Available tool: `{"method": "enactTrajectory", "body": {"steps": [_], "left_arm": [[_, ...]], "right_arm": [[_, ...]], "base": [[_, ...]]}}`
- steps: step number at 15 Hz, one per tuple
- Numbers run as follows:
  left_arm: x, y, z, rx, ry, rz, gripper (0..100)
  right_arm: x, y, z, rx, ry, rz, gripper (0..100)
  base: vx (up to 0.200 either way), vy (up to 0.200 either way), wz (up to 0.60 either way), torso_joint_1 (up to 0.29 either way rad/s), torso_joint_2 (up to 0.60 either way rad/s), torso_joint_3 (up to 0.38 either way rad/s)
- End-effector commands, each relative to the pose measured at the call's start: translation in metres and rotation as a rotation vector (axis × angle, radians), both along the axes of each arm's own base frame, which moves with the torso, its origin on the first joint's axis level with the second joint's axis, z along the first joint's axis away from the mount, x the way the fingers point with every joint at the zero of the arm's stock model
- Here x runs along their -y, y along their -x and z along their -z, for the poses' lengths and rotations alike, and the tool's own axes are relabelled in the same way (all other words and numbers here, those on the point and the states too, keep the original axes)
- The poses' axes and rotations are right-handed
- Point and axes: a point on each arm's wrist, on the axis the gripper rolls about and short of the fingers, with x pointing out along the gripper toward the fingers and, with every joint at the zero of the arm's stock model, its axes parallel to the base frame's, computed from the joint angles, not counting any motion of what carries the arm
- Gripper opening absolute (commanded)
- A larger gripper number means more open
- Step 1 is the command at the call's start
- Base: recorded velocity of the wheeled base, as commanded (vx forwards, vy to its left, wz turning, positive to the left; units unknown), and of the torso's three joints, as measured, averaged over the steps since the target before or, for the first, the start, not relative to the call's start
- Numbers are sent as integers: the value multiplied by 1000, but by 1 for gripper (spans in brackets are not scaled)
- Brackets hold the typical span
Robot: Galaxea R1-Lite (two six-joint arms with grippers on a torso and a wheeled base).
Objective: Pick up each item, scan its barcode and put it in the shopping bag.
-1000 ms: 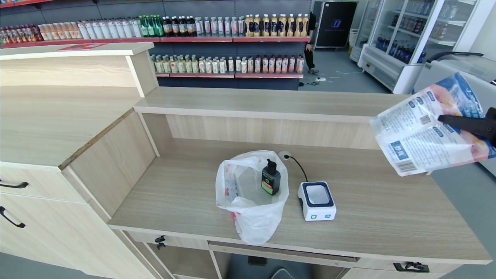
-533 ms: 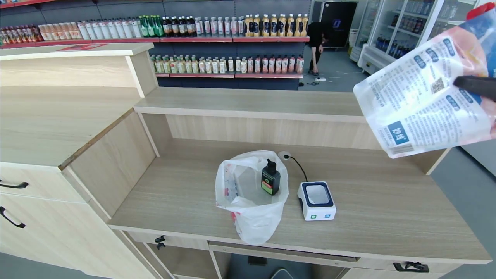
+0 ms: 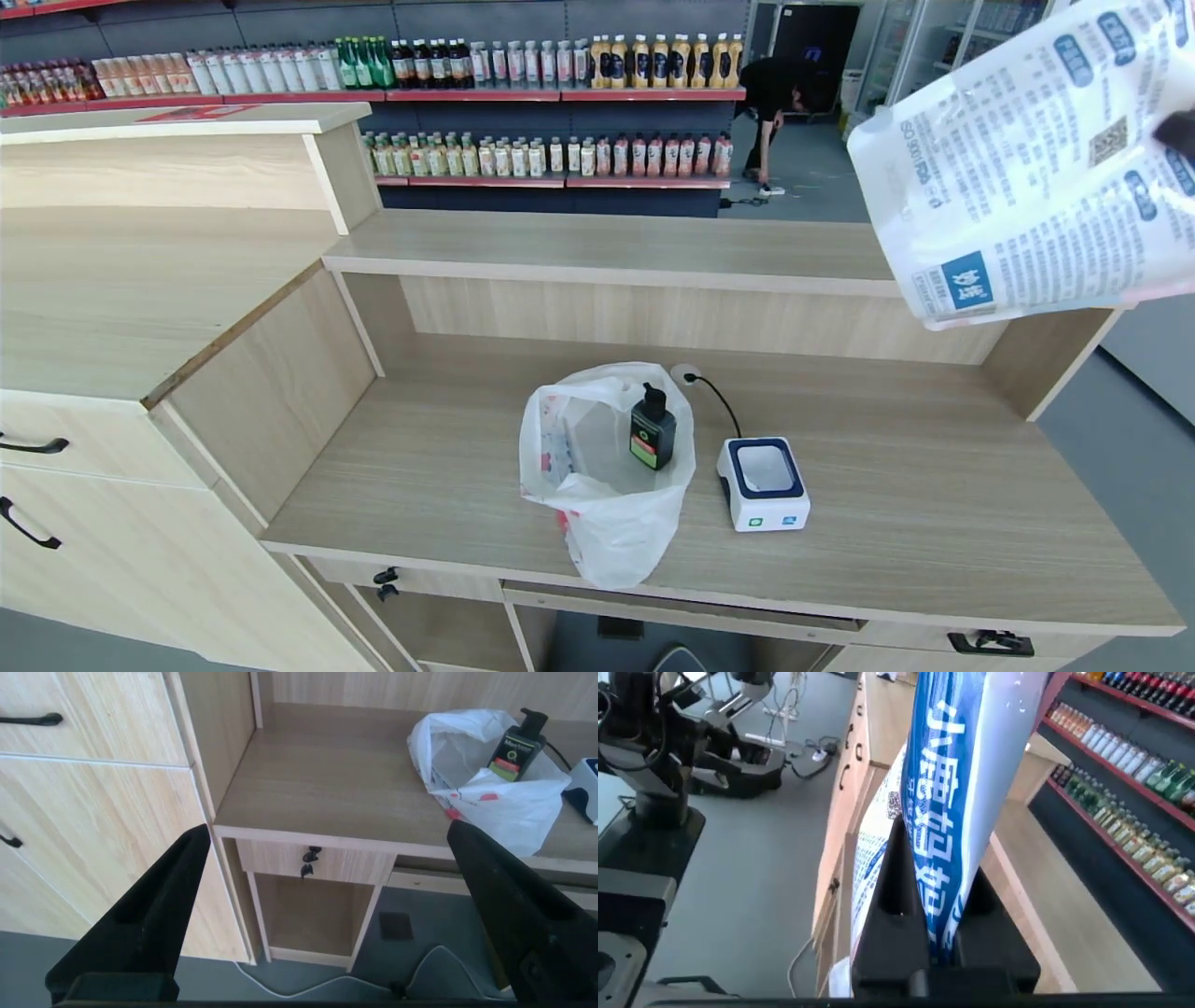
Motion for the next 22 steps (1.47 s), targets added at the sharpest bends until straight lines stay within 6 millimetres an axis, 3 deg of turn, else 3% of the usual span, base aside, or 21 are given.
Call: {"method": "enactTrajectory", "body": {"steps": [1, 5, 8, 13, 17, 22], "left_arm": [[0, 0, 0, 0, 0, 0, 100], [0, 0, 0, 0, 0, 0, 100], [0, 0, 0, 0, 0, 0, 100], [0, 0, 0, 0, 0, 0, 100], [0, 0, 0, 0, 0, 0, 100], [0, 0, 0, 0, 0, 0, 100]], "right_arm": [[-6, -6, 3, 7, -3, -26, 0], [-16, 6, -5, -23, -16, -74, 0], [-22, 3, -9, -40, -19, -109, 0], [-30, 9, -9, -165, -74, -105, 0], [-41, 9, 3, -215, -66, -159, 0], [-44, 21, -2, -274, -135, -113, 0]], "base": [[0, 0, 0, 0, 0, 0], [0, 0, 0, 0, 0, 0], [0, 0, 0, 0, 0, 0], [0, 0, 0, 0, 0, 0], [0, 0, 0, 0, 0, 0], [0, 0, 0, 0, 0, 0]]}}
